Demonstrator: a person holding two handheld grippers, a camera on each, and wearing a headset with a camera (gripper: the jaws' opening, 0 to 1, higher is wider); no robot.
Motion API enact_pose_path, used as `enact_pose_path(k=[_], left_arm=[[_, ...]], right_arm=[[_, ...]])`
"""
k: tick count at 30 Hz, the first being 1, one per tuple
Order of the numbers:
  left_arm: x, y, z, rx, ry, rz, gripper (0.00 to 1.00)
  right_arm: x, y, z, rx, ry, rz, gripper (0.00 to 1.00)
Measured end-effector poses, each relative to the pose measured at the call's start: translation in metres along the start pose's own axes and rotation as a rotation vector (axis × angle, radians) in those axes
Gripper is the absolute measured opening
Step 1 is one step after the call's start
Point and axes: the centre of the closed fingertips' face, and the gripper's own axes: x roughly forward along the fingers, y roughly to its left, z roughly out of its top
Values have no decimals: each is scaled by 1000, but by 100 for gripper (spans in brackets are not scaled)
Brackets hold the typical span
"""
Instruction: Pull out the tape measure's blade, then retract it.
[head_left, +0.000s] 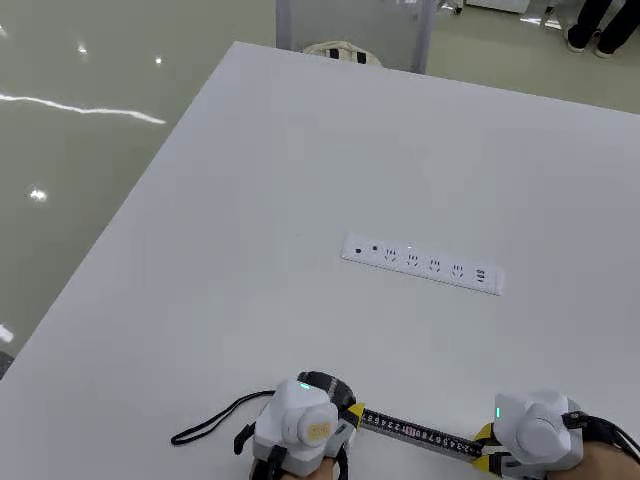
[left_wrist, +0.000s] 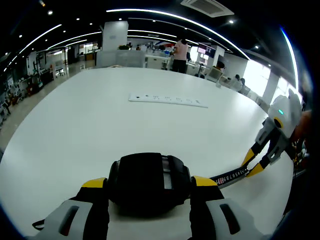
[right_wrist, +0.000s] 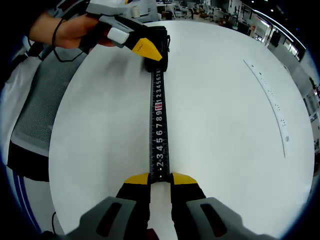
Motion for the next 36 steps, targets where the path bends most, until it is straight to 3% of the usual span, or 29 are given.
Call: enact_pose_path(k=[22,36], left_arm=[[0,0,0,4,1,-2,63],[0,0,1,8,2,-4,63]], right_arm=[[9,2,28,-20,-22,11,14],[12,3,38,-27,-28,15,14]])
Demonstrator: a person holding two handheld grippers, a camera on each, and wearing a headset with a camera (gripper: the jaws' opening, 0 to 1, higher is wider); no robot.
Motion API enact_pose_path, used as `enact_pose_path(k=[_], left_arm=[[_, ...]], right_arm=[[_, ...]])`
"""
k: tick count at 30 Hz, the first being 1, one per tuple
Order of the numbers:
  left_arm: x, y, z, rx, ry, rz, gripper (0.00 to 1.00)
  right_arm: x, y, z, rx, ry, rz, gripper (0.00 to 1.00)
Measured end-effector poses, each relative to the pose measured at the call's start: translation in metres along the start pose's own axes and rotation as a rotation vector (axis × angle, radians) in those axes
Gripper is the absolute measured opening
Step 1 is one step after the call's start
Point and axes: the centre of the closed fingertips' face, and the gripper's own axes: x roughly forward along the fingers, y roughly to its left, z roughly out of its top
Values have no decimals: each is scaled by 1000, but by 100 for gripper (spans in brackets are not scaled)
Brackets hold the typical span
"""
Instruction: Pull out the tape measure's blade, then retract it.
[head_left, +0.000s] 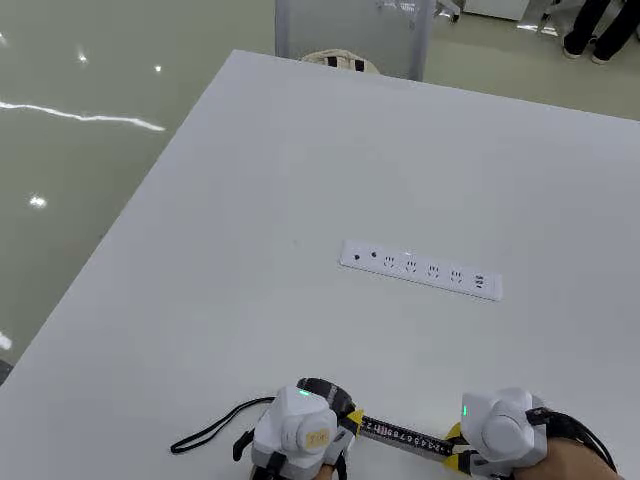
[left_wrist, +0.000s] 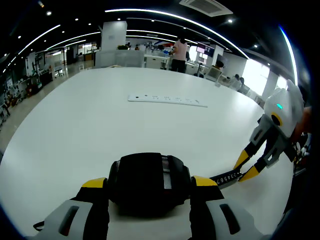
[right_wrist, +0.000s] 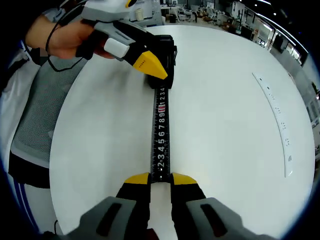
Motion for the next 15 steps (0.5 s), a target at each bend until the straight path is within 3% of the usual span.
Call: enact_pose_path(k=[15], left_arm=[[0,0,0,2,1,-3,63]], right_arm=[[7,0,14,-14,-2,2,14]])
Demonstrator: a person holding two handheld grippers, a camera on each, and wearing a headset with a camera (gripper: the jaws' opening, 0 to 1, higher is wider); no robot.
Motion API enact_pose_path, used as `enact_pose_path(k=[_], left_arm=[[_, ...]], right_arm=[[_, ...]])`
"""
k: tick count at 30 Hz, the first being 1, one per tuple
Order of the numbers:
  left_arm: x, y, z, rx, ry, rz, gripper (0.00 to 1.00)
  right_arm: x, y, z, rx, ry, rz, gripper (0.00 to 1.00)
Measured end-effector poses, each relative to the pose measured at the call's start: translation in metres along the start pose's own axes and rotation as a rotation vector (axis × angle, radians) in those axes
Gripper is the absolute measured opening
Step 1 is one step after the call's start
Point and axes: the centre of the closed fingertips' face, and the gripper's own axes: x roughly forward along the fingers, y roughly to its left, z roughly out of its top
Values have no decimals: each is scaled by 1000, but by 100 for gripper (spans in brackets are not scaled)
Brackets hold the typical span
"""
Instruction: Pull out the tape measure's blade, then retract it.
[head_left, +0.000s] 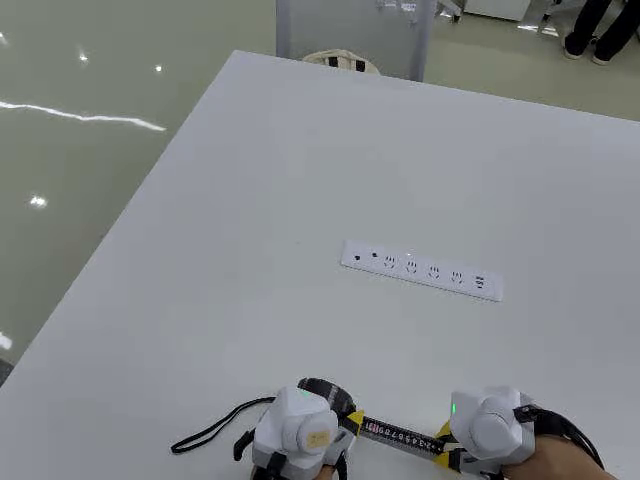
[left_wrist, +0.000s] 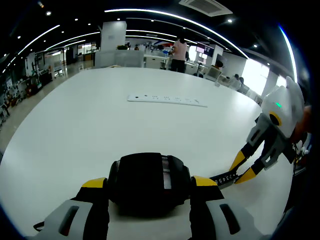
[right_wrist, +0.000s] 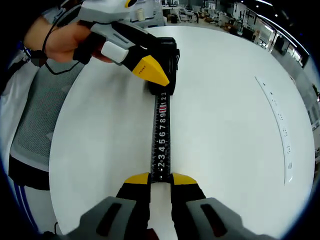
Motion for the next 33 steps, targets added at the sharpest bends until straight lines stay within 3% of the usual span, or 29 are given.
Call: enact_pose_path(k=[25,33], left_arm=[[1,0,0,4,5,-5,63],[1,0,0,3,8,-6,62]], right_arm=[[9,-1,15,-3,-11,5,14],[14,-2,26,-2,-25,5,14]])
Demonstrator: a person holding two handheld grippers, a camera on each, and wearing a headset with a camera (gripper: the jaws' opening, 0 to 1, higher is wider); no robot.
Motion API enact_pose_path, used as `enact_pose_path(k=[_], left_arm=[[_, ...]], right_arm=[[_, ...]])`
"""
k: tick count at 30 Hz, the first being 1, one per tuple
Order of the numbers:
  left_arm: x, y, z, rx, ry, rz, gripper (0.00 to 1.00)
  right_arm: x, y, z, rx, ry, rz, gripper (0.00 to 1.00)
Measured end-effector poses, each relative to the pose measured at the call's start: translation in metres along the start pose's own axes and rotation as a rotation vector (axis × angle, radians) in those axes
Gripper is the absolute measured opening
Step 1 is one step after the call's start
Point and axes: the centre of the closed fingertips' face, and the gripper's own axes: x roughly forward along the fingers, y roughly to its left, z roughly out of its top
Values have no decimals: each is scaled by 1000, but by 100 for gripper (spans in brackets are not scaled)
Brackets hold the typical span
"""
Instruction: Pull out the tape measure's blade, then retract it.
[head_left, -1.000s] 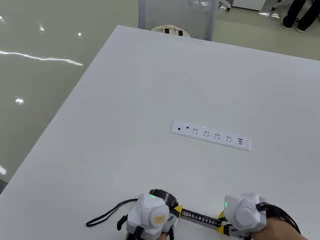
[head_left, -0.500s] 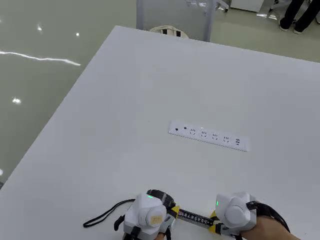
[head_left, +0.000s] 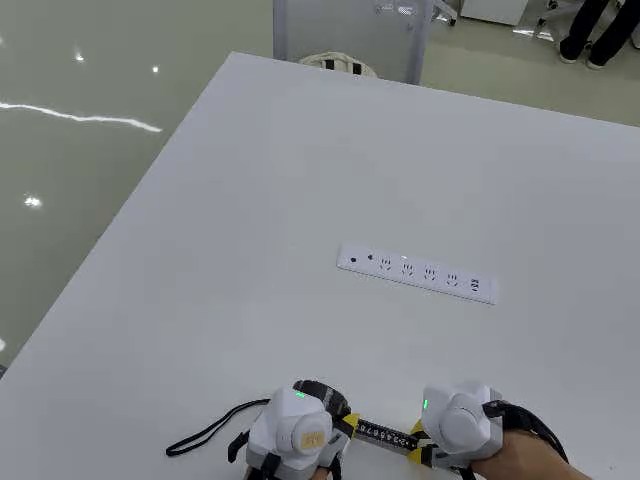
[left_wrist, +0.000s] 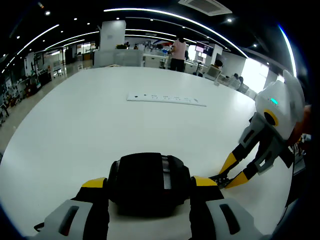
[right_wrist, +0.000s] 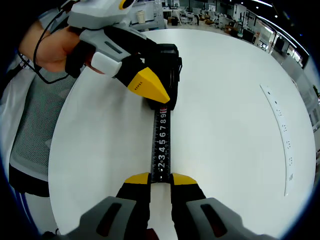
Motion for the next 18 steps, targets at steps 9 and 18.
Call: enact_pose_path(k=[9,18], left_arm=[[0,0,0,-1,0,-2,62],[0,0,0,-1,1,-3,62]], right_arm=[[2,1,8,-5,-7,-3,14],[7,0,14,-10,-10,-4,14]])
